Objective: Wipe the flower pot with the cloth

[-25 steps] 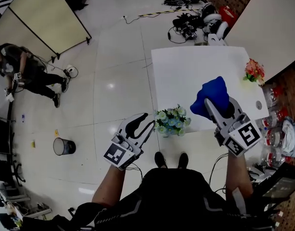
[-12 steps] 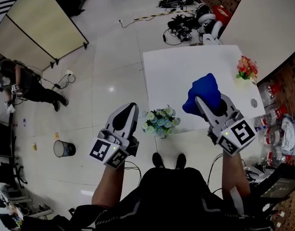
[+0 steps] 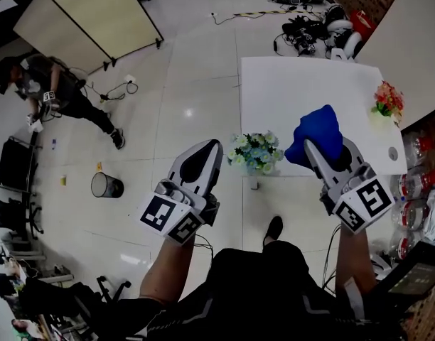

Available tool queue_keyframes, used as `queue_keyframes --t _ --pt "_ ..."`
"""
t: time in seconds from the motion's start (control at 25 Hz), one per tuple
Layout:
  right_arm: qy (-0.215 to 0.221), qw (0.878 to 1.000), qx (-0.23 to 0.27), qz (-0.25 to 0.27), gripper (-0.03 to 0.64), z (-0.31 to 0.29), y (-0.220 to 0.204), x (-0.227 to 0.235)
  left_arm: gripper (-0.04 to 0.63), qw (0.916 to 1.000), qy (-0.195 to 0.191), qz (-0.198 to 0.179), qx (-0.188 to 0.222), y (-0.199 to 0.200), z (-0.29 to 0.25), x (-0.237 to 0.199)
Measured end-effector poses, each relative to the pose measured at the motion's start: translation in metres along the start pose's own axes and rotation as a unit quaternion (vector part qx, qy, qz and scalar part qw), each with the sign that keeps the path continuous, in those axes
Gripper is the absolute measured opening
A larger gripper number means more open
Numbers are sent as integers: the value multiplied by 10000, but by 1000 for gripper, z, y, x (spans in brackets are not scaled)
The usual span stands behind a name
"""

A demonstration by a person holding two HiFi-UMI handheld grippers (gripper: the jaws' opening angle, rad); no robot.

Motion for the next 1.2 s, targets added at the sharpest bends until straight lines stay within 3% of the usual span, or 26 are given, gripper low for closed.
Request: queue_keyframes --t 0.2,0.32,0.44,0.64,0.88,1.2 --pt "-70 9998 102 164 77 29 13 -79 5 9999 -45 -5 123 18 80 22" --pt "-185 9996 131 189 77 57 15 -141 5 9995 -275 110 100 27 138 40" --pt "-278 9994 108 178 77 85 15 -206 3 9986 -528 -4 43 38 193 59" --pt "-268 9991 -102 303 77 127 25 -291 5 9982 -596 -13 -14 50 260 94" --pt "-232 9989 -61 398 77 197 44 -327 5 9984 -567 -1 0 50 296 160" --pt "92 9992 -8 394 77 291 64 -319 5 9992 -276 -254 134 52 303 263"
Point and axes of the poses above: the fingertips, and each gripper's own axes: z backward along the fingers, x to its right, y out of its top, the point moved 8 cm from there along z, backward along the fingers, and after that the axes turned 9 degrees about x, right-handed, at the moved point
